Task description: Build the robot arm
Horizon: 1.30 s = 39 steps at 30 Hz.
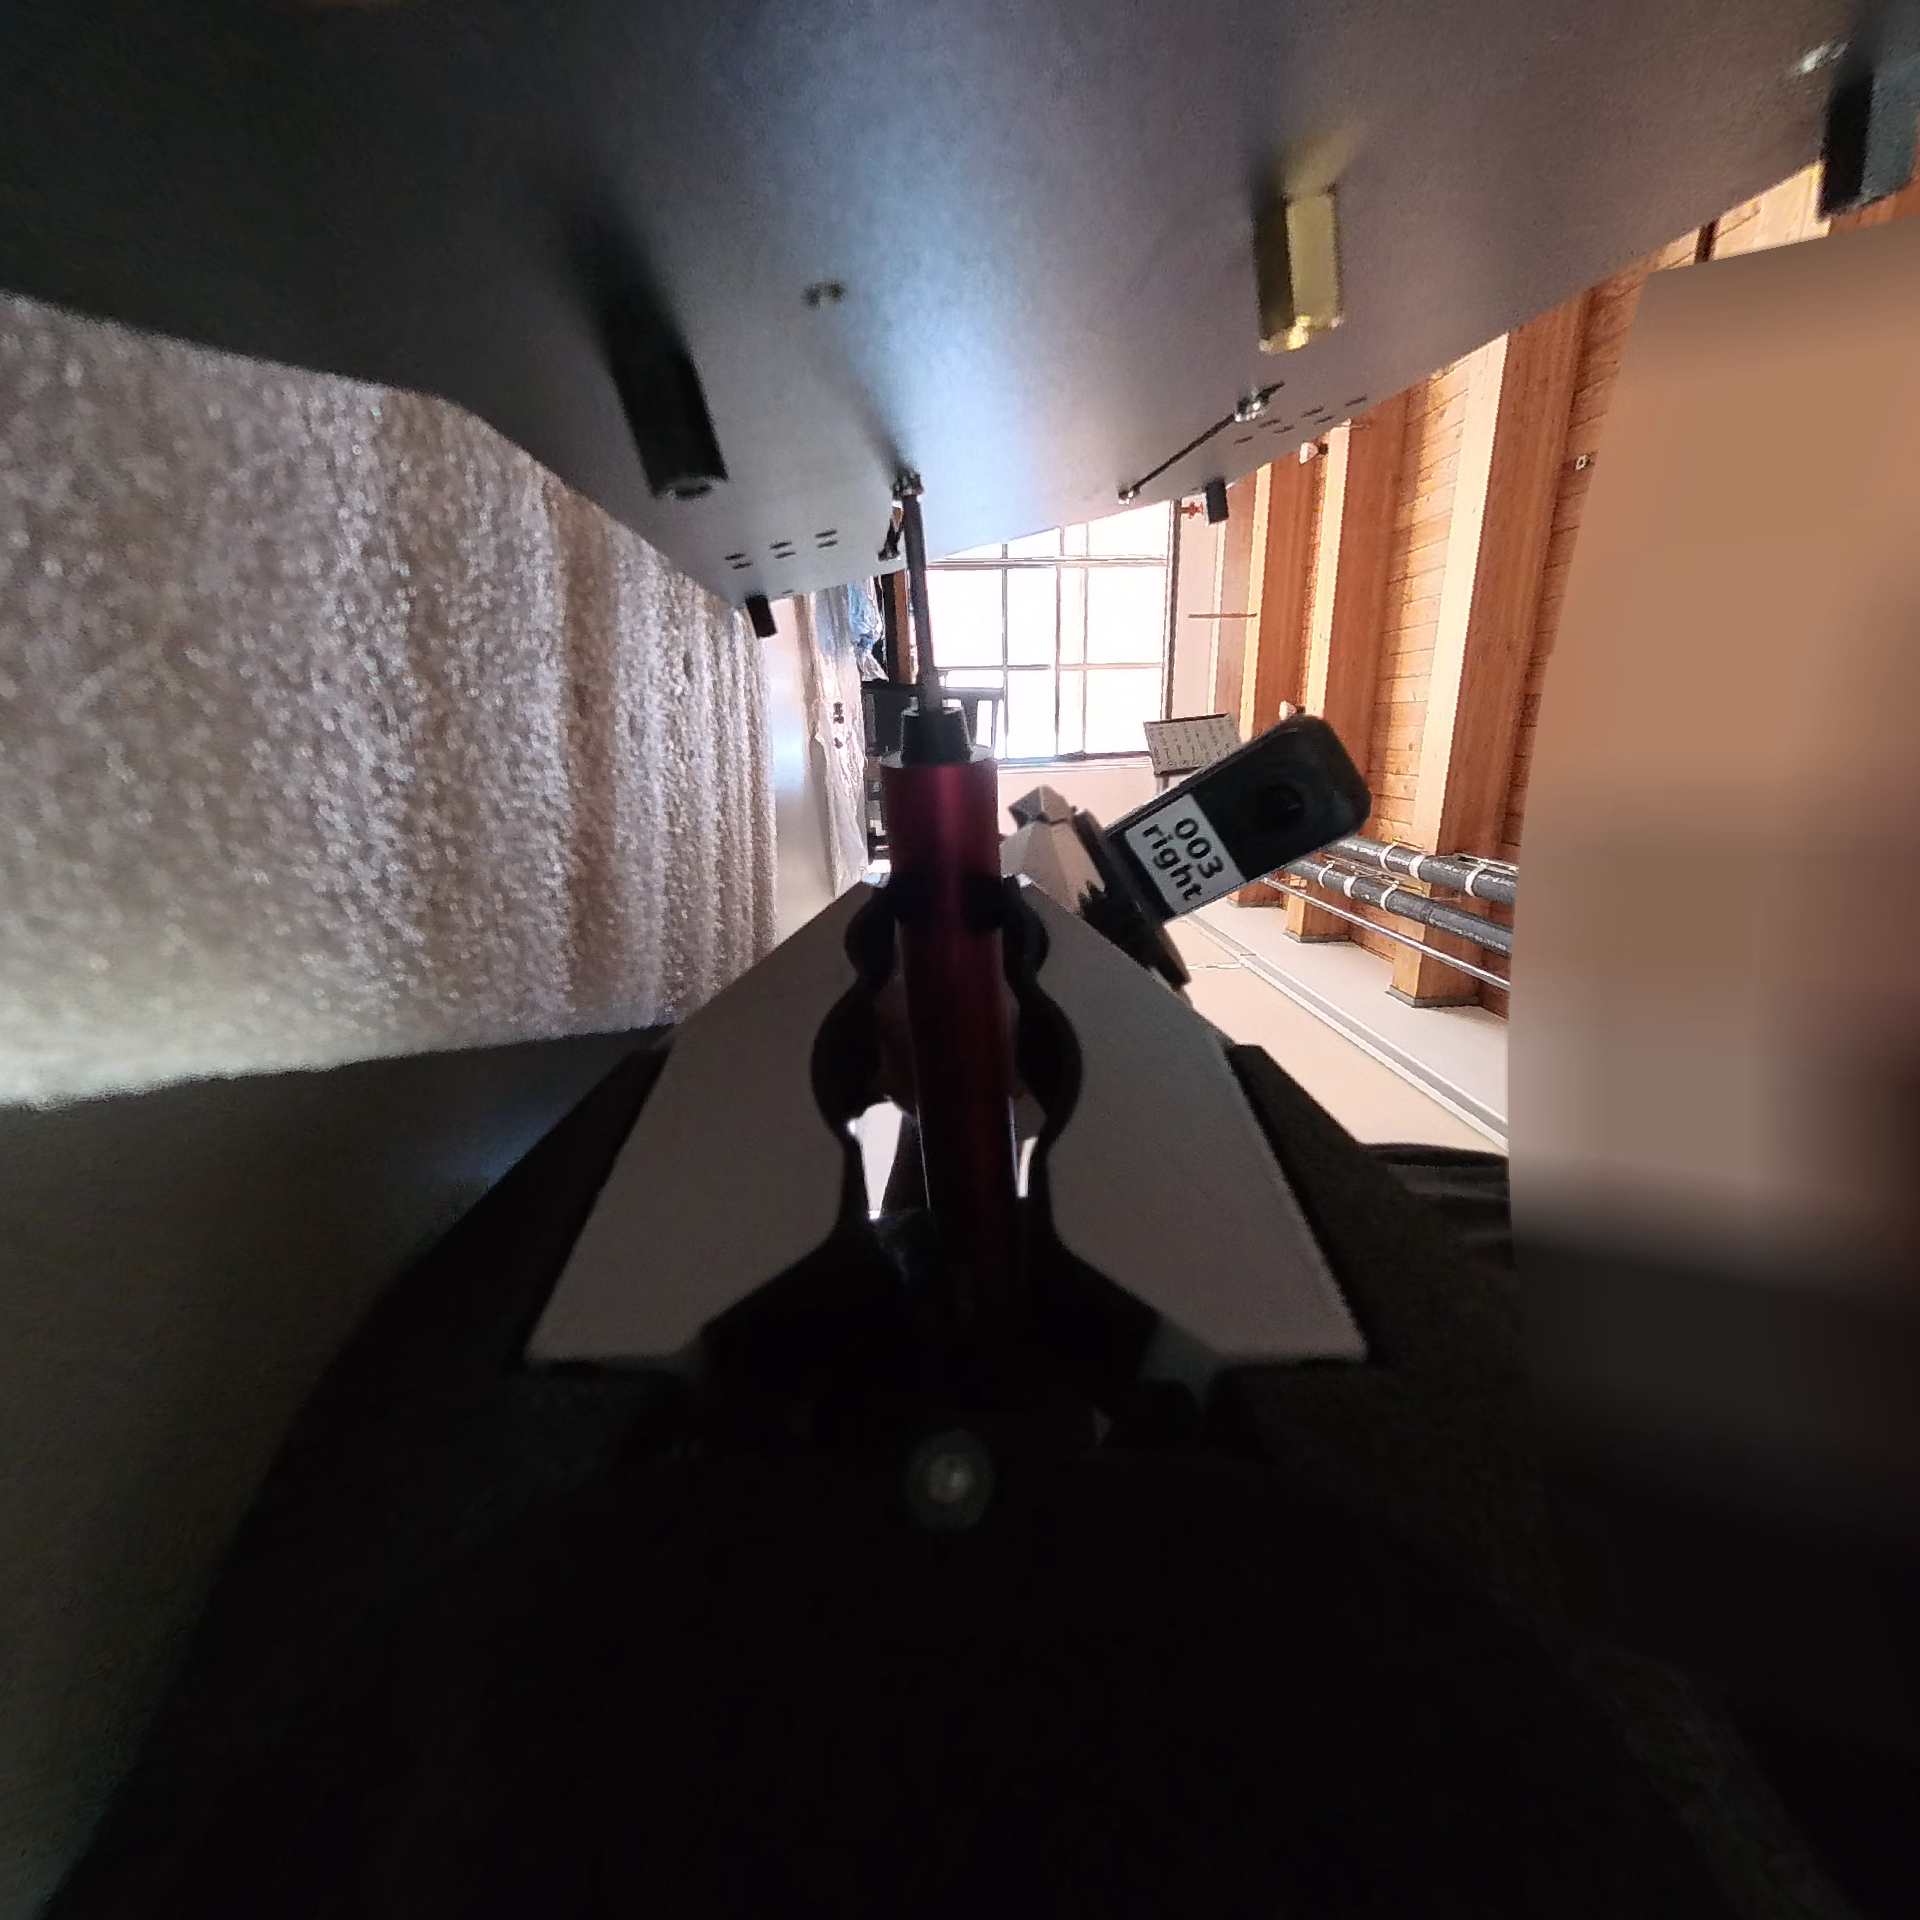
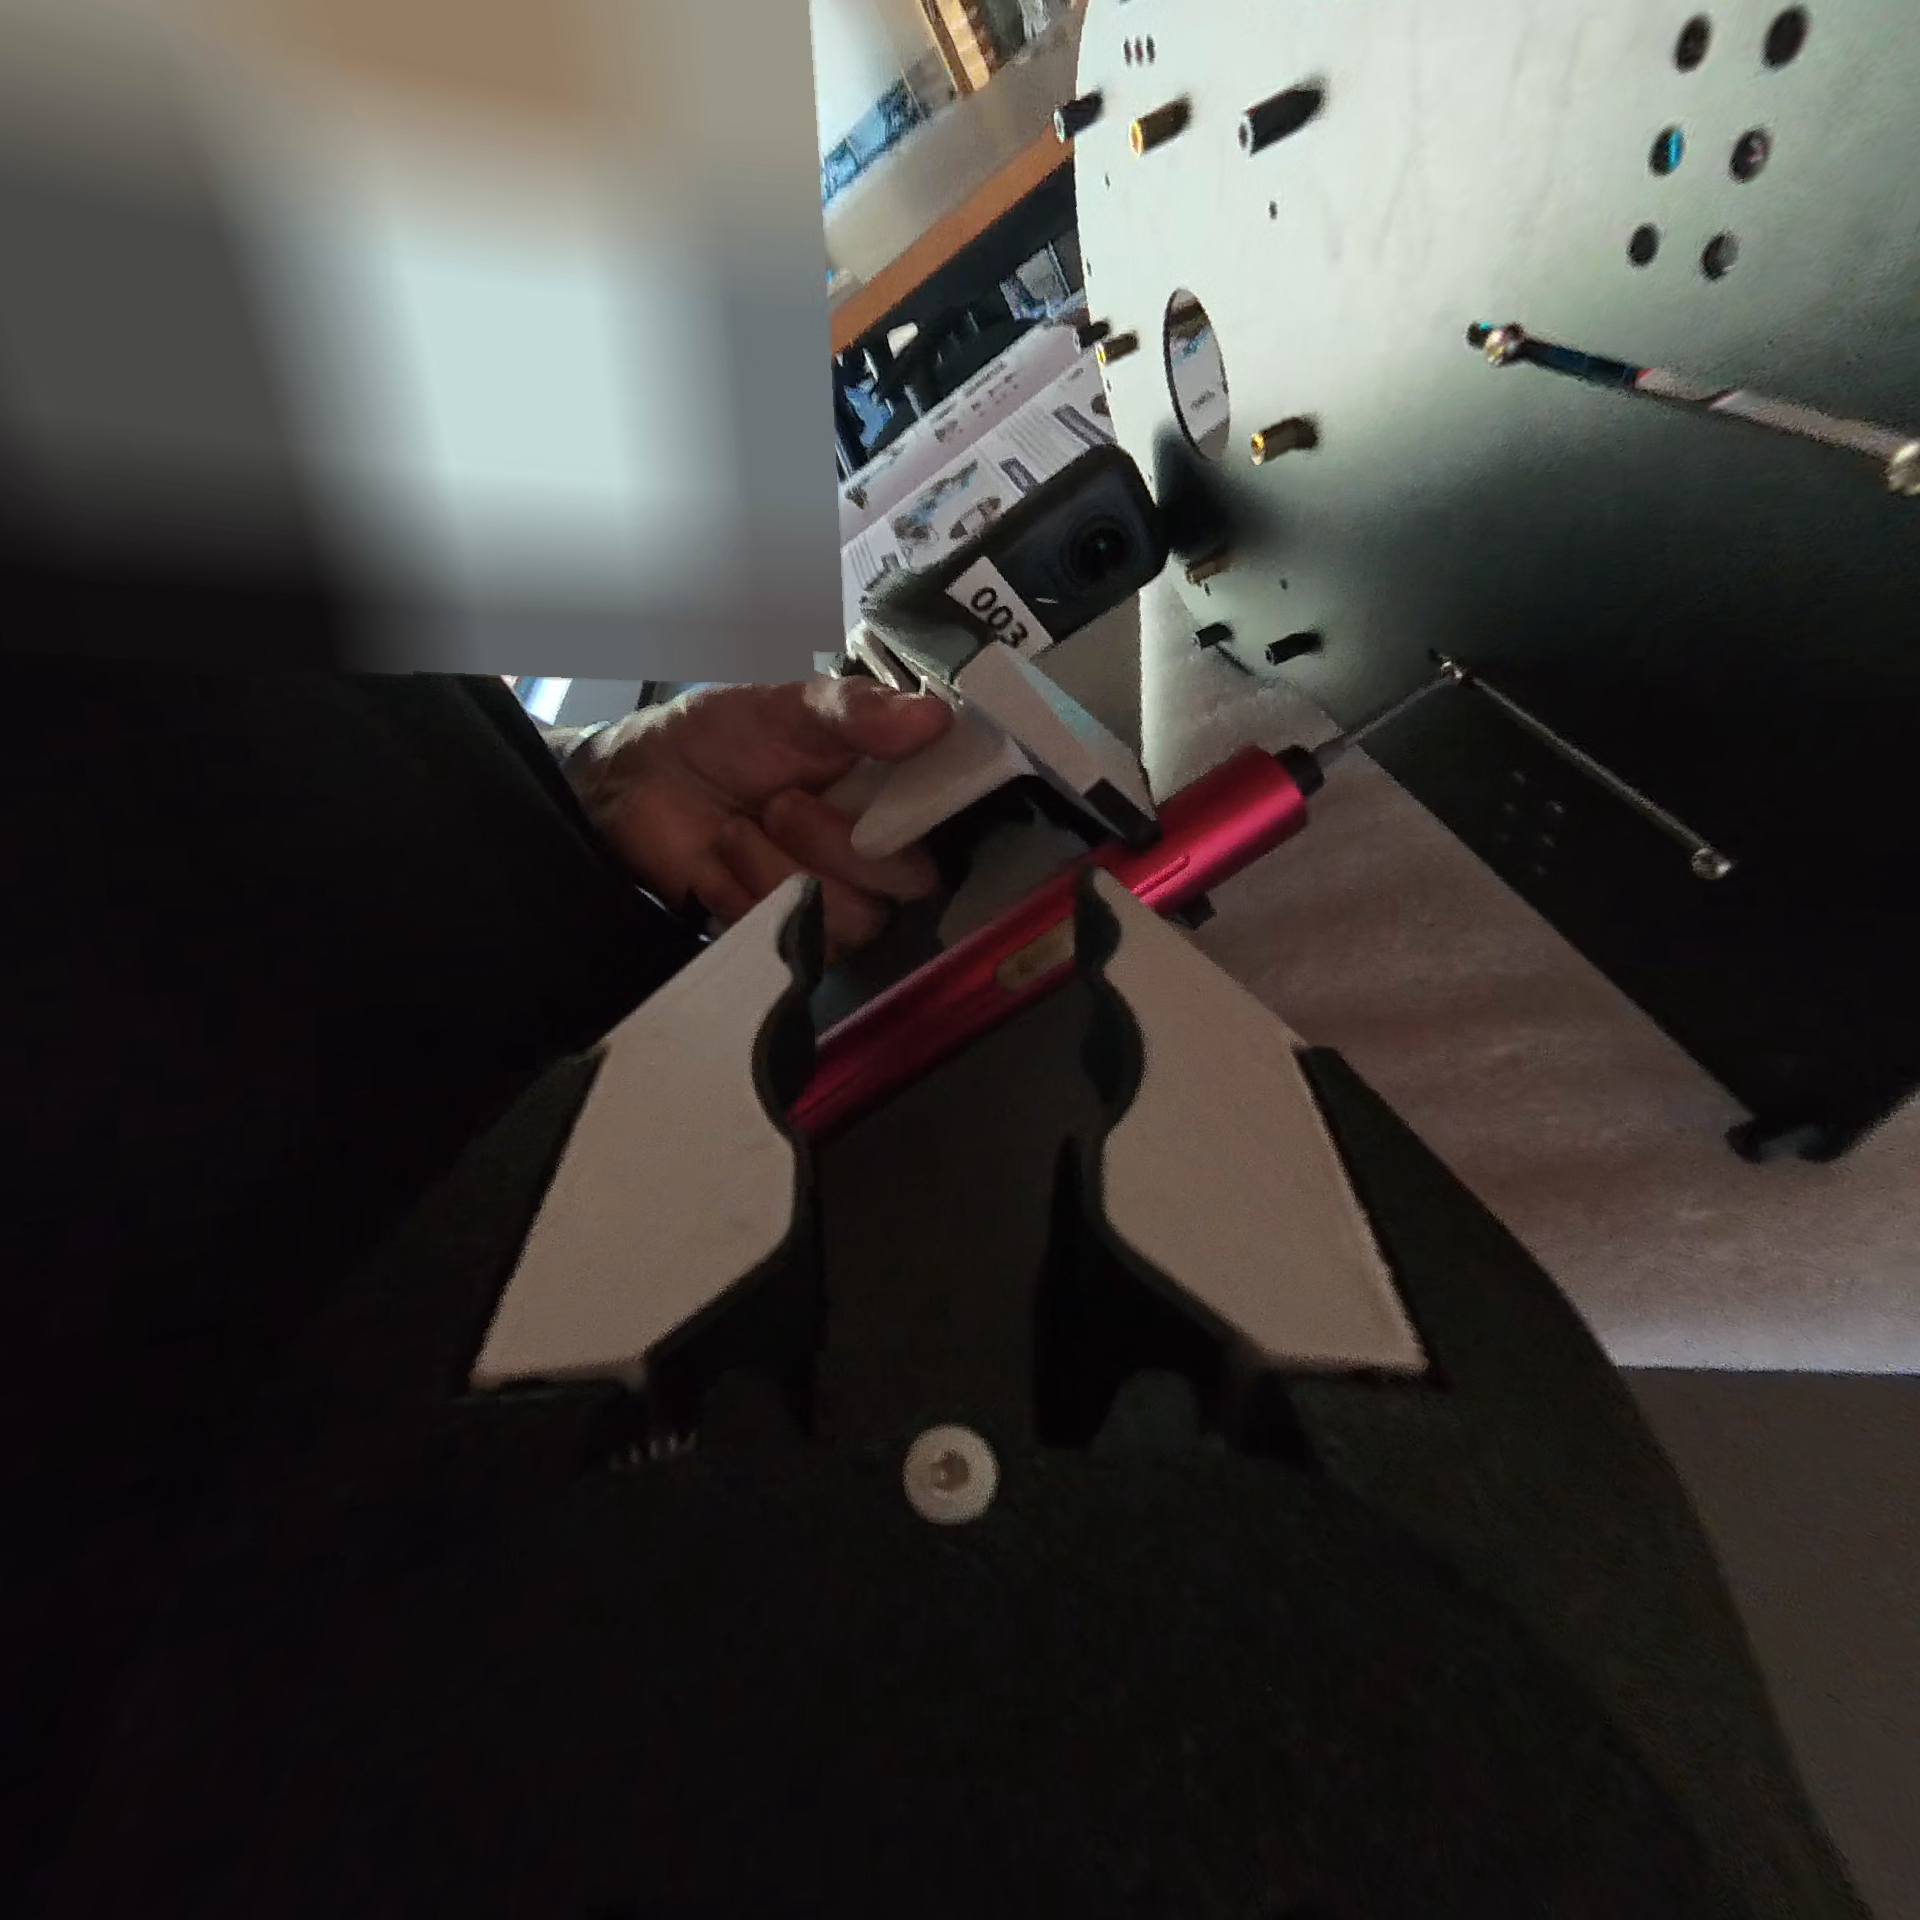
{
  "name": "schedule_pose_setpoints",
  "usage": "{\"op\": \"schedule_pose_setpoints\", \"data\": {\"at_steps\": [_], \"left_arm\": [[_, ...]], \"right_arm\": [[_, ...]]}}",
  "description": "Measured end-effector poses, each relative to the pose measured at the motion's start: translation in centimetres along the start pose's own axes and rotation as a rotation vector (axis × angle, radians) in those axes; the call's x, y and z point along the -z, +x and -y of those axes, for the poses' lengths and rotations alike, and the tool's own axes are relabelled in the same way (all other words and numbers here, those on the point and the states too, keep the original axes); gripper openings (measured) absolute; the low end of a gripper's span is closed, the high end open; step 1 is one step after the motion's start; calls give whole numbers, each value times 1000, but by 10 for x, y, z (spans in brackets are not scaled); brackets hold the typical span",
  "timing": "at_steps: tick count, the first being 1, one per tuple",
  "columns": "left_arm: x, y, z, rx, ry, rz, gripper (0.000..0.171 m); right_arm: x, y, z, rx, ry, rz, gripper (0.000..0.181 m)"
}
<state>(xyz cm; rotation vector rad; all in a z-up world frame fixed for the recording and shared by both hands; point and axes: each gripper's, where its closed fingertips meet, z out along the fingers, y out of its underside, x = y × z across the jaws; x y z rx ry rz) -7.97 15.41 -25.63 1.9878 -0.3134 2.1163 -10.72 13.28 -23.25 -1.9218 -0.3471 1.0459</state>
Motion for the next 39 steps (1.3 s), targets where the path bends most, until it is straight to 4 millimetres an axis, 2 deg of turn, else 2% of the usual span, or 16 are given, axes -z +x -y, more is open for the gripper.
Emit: {"op": "schedule_pose_setpoints", "data": {"at_steps": [7, 9, 12, 19, 32, 39], "left_arm": [[0, 0, 0, -2, 2, 5, 19], [0, 0, -1, -2, 3, 3, 19], [0, 0, -1, -2, 3, 3, 19], [0, 0, -3, -1, 5, 2, 19], [2, 0, -3, -3, 27, 4, 20], [2, 1, -4, 0, 25, -8, 20]], "right_arm": [[1, 12, -6, 76, -86, -56, 38], [2, 17, -9, 111, -111, -96, 28], [2, 16, -9, 101, -107, -94, 30], [0, 19, -8, 174, -146, -168, 22], [-5, 22, -6, 132, -142, -201, 22], [-3, 14, -5, 82, -97, -153, 33]]}}
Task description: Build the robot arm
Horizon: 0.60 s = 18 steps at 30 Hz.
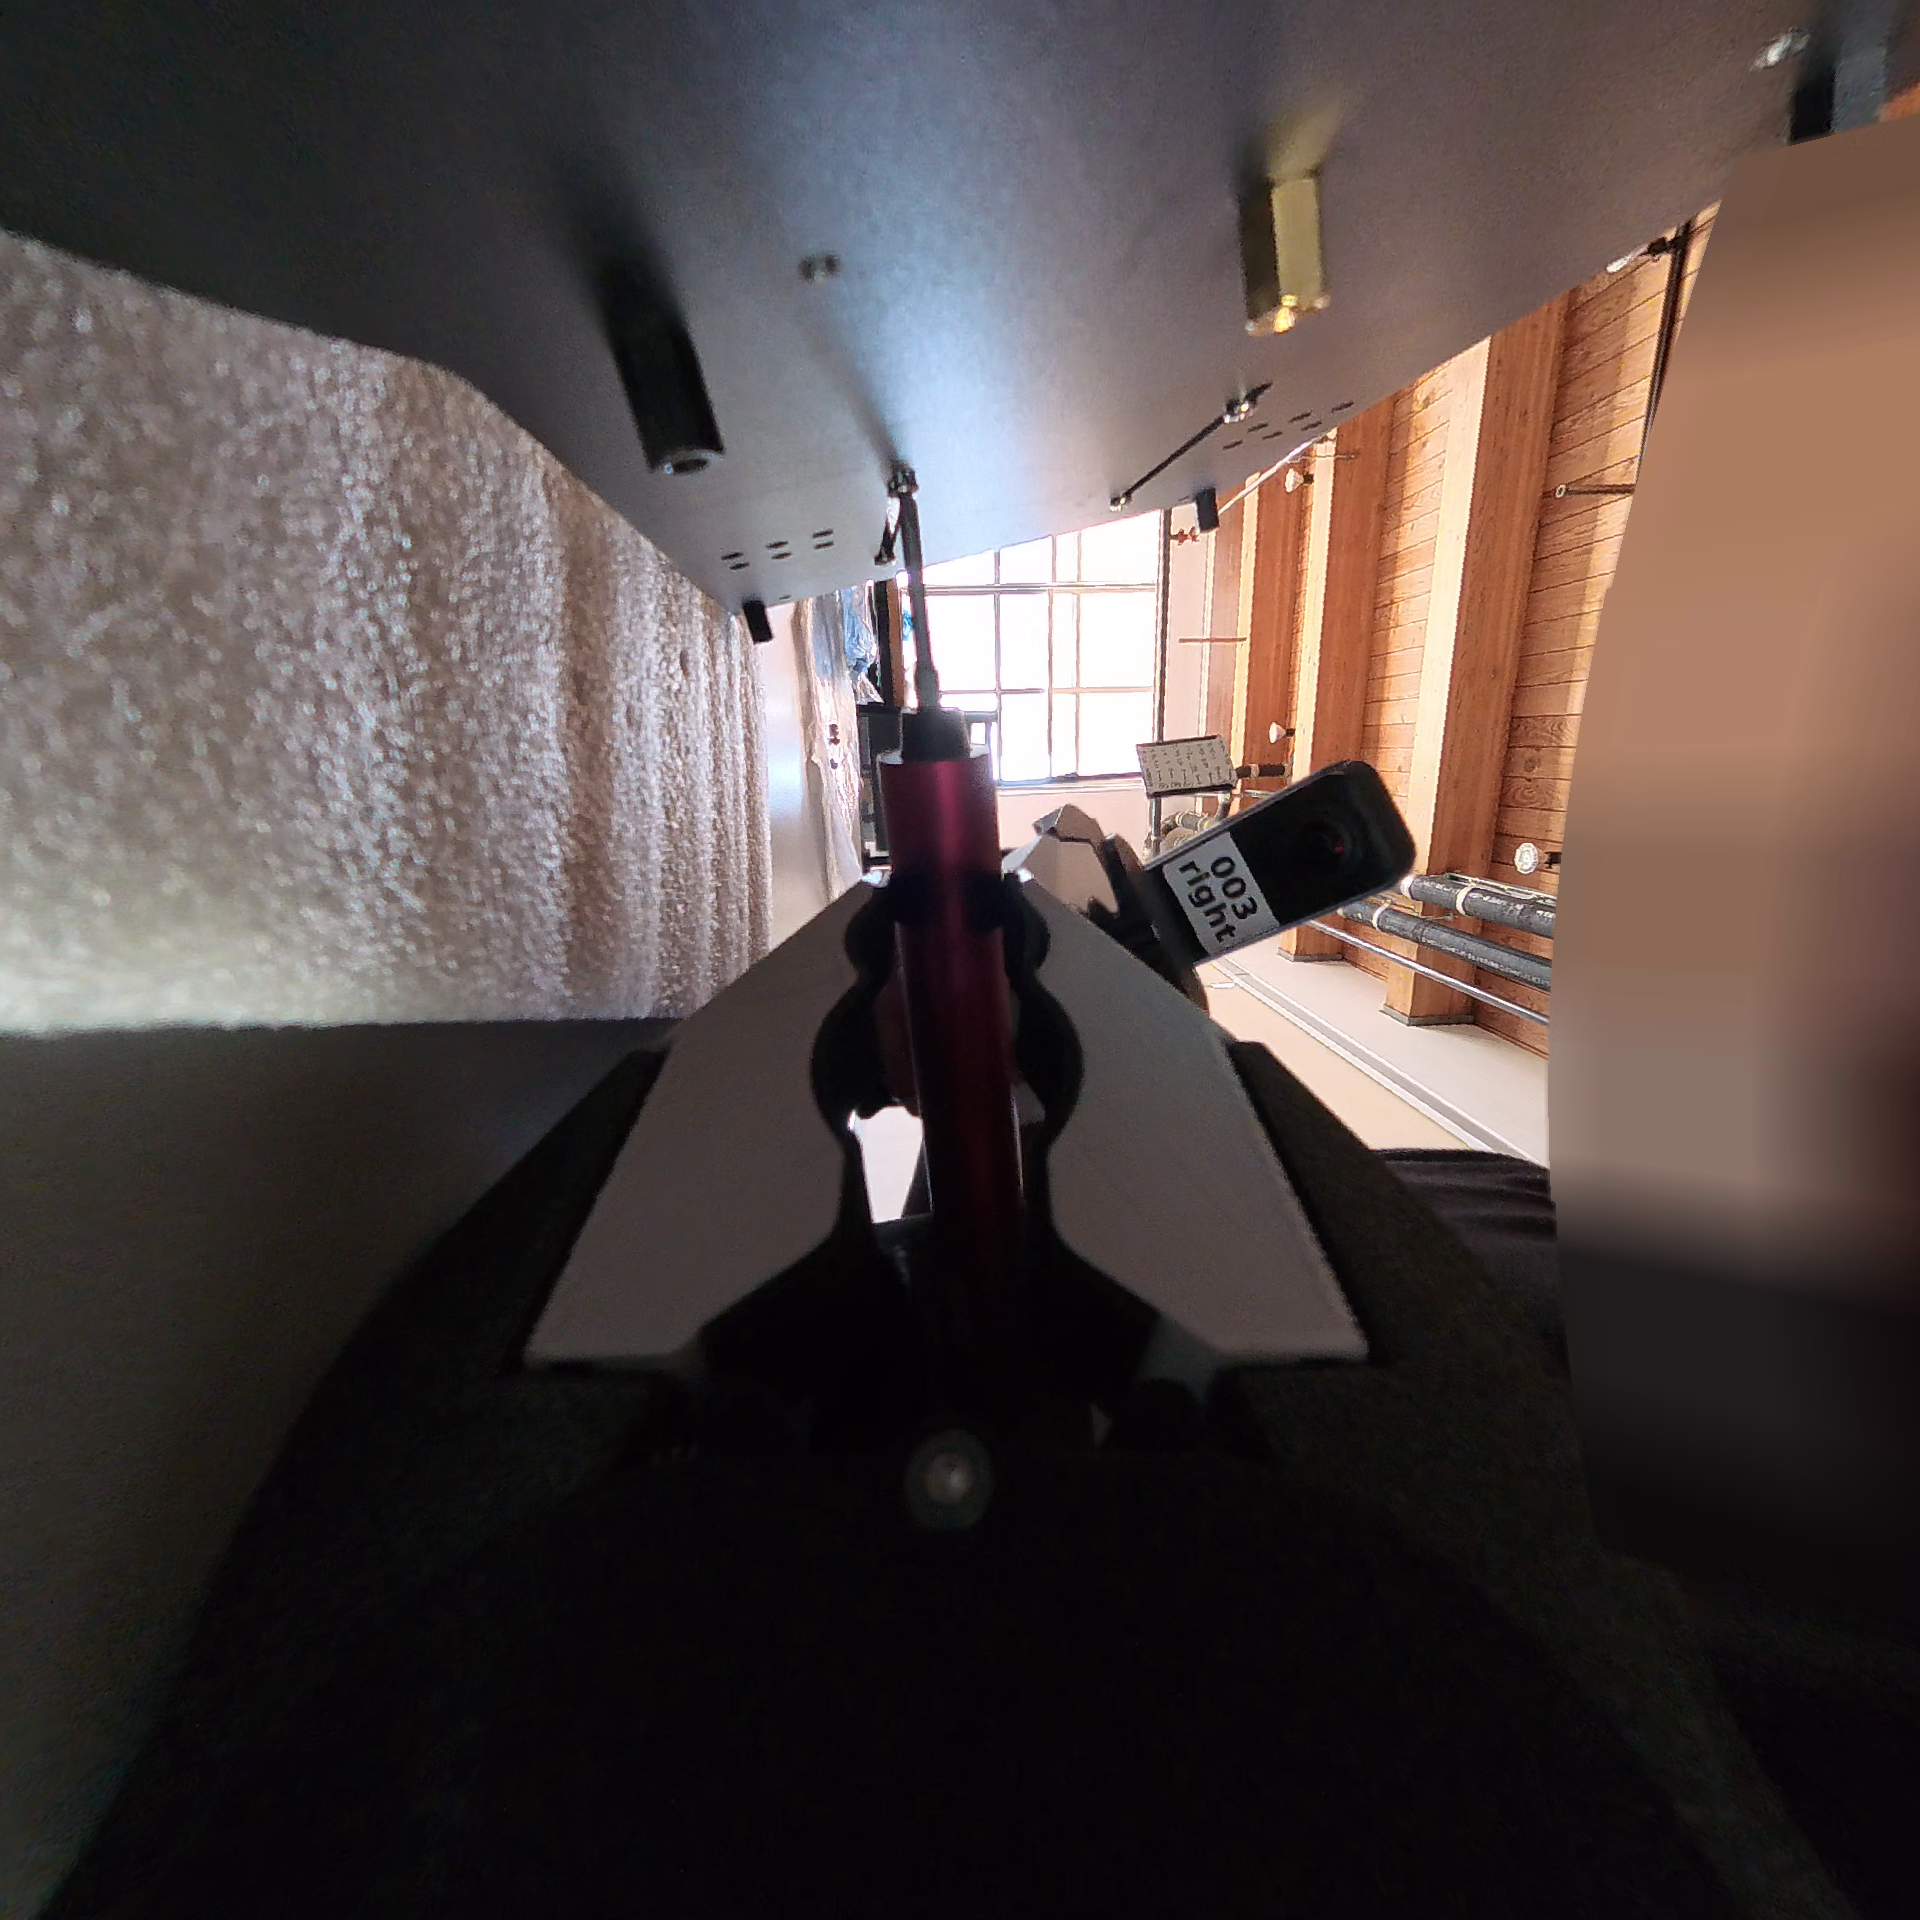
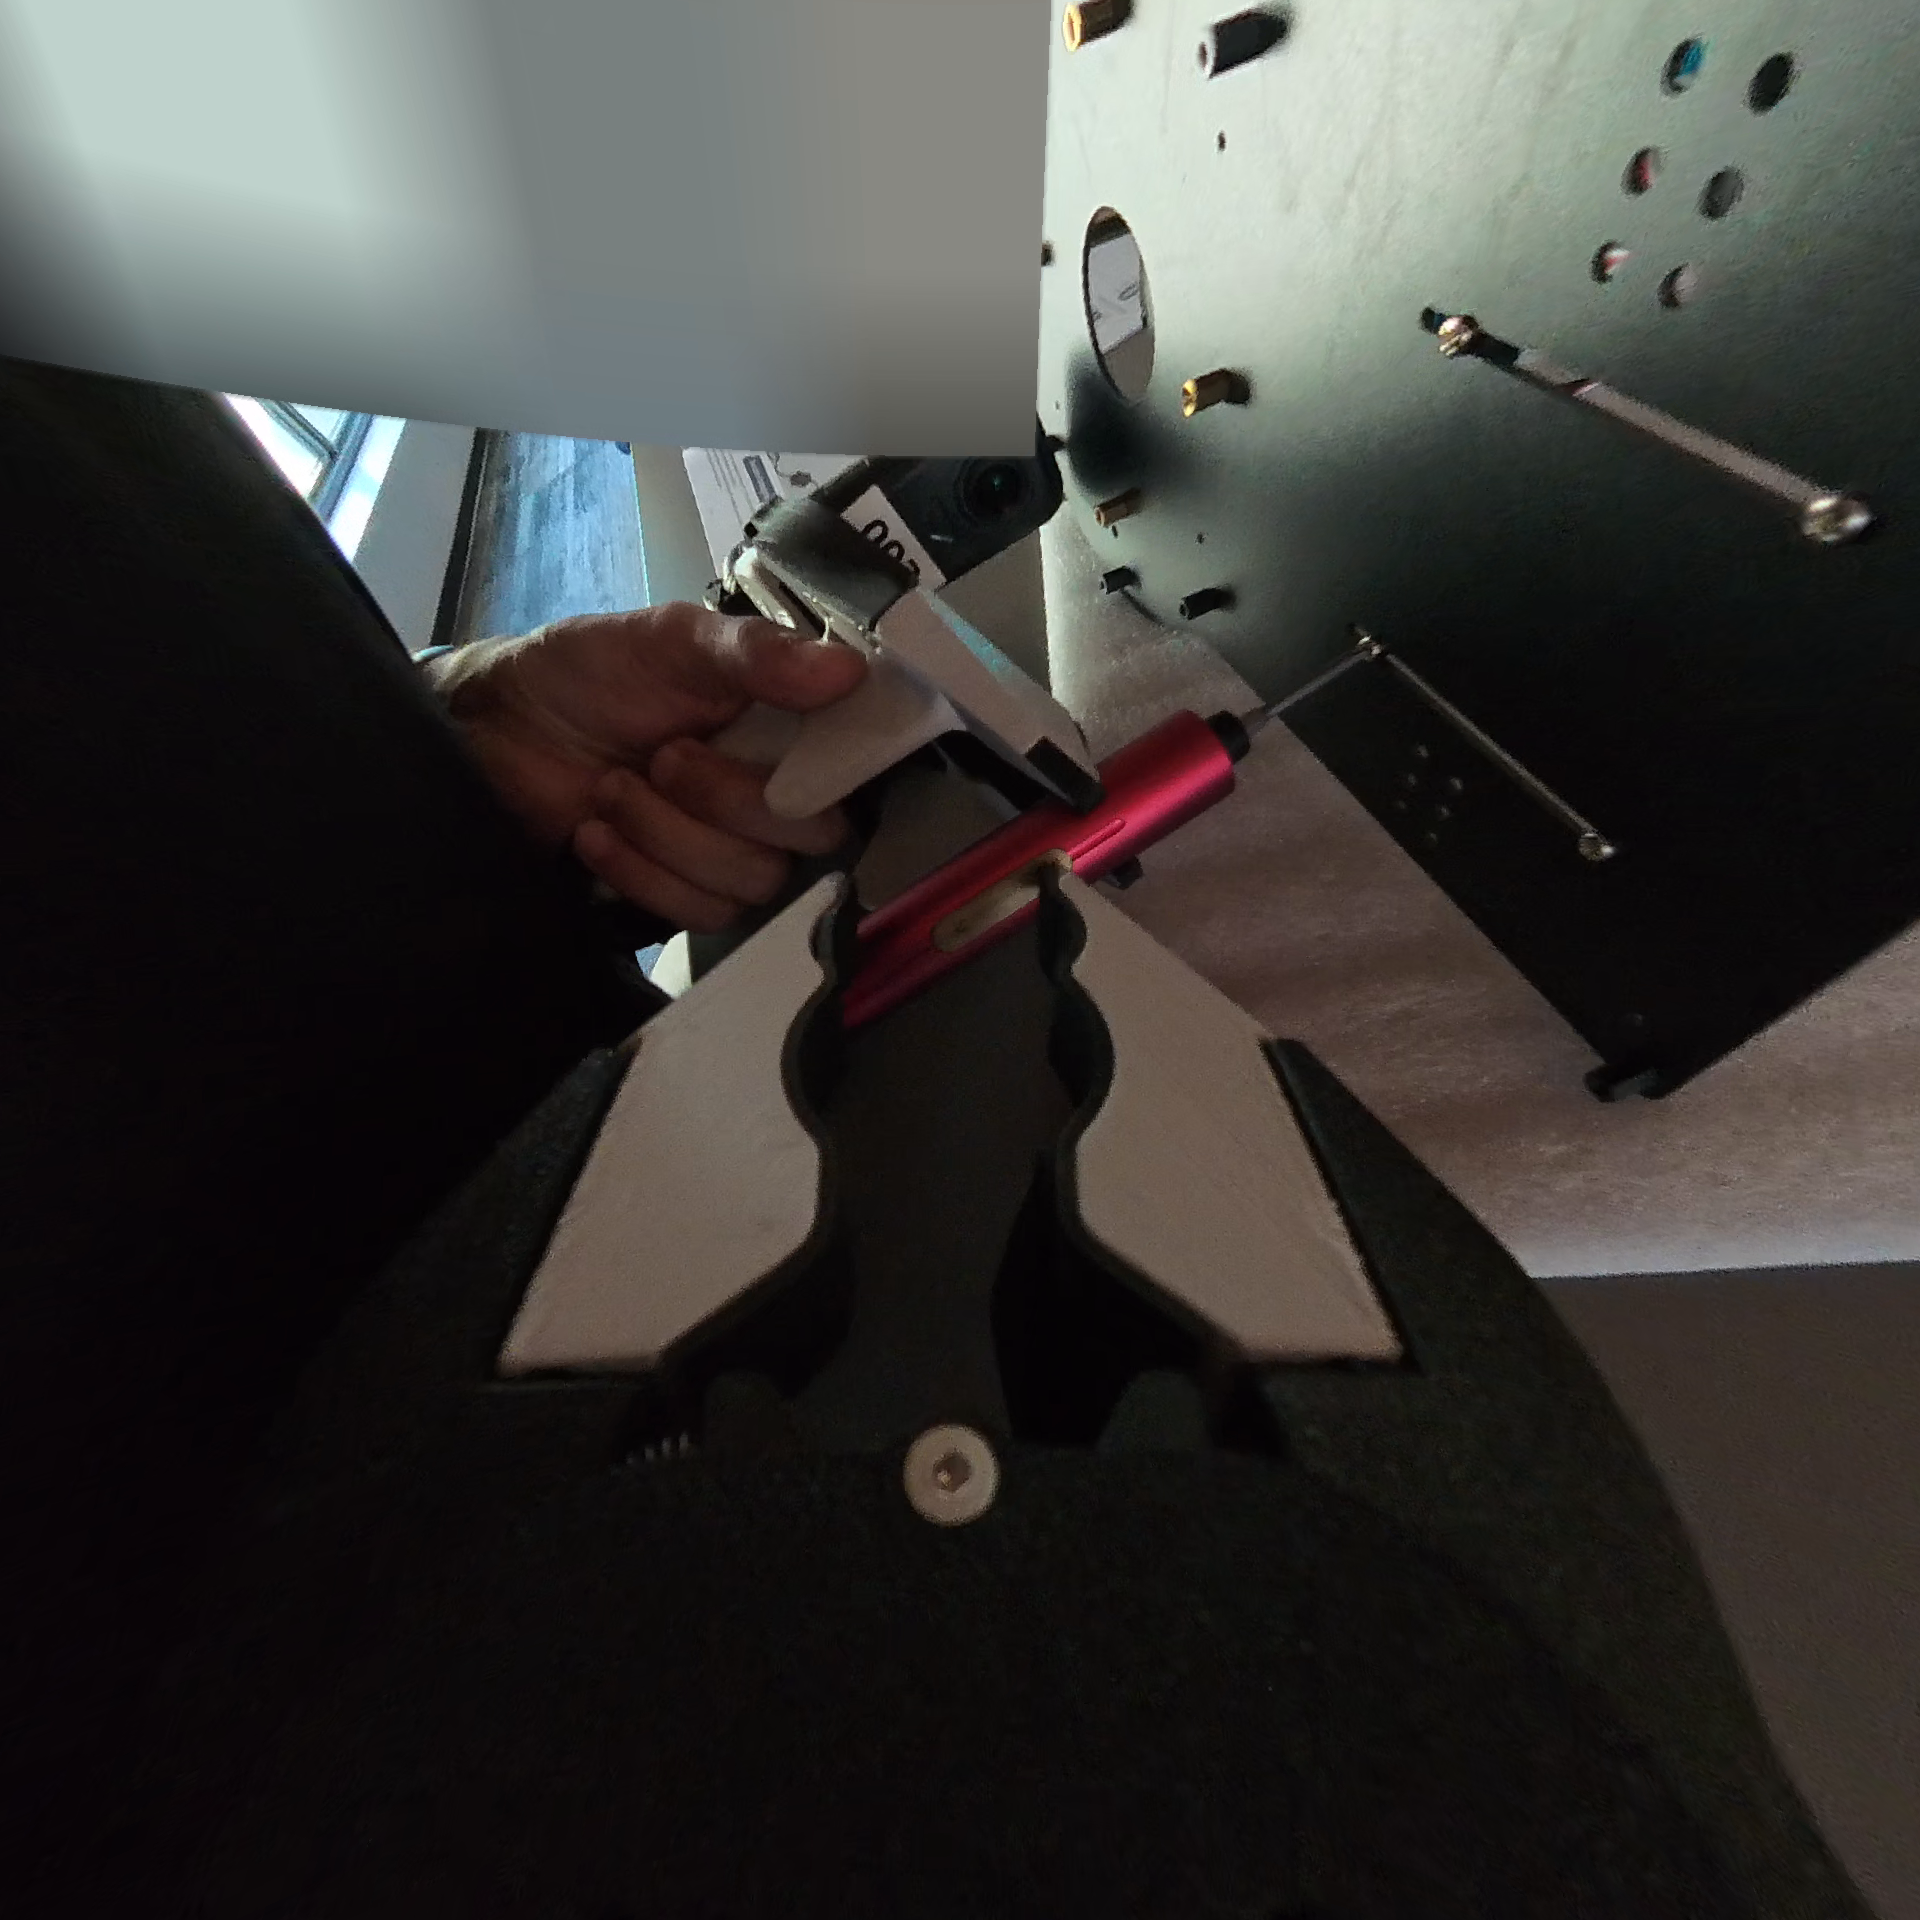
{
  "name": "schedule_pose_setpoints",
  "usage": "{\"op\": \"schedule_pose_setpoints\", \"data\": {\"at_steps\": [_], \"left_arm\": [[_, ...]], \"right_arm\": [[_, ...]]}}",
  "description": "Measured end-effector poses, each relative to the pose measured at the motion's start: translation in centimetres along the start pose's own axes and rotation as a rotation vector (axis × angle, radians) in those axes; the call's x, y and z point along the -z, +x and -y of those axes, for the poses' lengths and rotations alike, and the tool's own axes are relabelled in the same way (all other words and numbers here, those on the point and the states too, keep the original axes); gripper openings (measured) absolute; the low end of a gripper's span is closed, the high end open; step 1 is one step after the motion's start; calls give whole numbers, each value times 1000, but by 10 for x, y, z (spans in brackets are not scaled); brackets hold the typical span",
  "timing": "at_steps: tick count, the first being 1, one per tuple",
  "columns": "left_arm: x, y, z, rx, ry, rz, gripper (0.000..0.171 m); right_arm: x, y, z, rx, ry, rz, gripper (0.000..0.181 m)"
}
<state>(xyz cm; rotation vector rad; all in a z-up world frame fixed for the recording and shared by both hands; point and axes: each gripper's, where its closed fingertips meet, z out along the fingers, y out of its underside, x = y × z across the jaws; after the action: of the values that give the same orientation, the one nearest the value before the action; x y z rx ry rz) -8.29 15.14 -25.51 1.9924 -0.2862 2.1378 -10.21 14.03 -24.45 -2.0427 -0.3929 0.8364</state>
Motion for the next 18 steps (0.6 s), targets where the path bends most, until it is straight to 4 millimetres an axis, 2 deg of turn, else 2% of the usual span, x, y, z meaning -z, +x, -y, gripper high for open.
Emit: {"op": "schedule_pose_setpoints", "data": {"at_steps": [8, 11, 13, 18], "left_arm": [[1, -2, 1, -6, 11, 14, 19], [5, 1, 6, 0, 42, -4, 18], [6, 1, 7, 3, 50, -9, 19], [5, 1, 6, -4, 48, 10, 19]], "right_arm": [[-5, 4, -3, 89, -67, -91, 28], [-9, -2, 1, 78, -69, -58, 33], [-11, 1, 4, 98, -66, -77, 29], [-10, 1, 1, 78, -92, -60, 34]]}}
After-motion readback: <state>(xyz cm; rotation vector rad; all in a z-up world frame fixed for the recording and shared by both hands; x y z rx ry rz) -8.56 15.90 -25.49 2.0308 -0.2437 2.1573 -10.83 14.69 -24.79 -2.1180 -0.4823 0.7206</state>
